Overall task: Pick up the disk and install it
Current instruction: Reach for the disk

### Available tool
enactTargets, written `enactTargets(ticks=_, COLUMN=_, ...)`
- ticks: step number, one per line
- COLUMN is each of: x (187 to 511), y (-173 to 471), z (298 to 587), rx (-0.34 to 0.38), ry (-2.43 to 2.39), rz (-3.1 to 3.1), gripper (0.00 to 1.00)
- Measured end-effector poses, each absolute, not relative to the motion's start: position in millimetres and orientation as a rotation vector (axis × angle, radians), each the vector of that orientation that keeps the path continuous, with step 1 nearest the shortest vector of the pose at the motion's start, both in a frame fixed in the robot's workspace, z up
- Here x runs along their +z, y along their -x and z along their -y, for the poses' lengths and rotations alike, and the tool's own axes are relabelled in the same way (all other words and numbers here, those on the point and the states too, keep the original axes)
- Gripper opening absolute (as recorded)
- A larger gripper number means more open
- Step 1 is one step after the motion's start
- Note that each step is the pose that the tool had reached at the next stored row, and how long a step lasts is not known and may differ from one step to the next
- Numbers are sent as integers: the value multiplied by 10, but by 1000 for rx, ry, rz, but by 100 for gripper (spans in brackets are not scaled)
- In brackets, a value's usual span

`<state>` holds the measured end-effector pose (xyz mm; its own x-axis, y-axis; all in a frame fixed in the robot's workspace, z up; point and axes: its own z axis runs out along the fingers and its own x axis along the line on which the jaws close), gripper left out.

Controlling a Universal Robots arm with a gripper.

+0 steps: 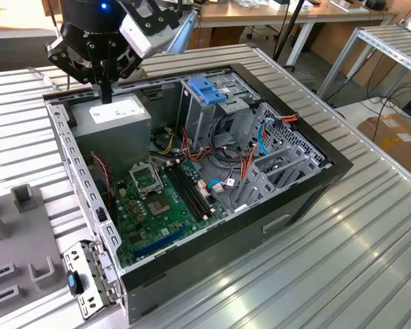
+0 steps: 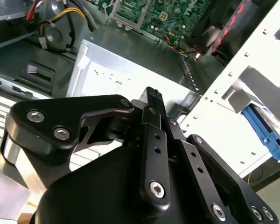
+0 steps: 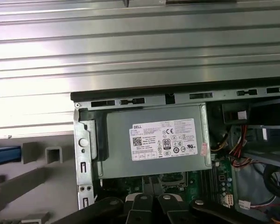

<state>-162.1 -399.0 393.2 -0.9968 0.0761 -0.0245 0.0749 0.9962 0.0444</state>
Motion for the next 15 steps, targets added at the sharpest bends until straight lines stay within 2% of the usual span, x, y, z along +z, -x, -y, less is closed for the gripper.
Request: enactTargets(ticks=15, x=3927, y=2330, z=3989, rx=68, ry=-118, rz=-3113, gripper=11)
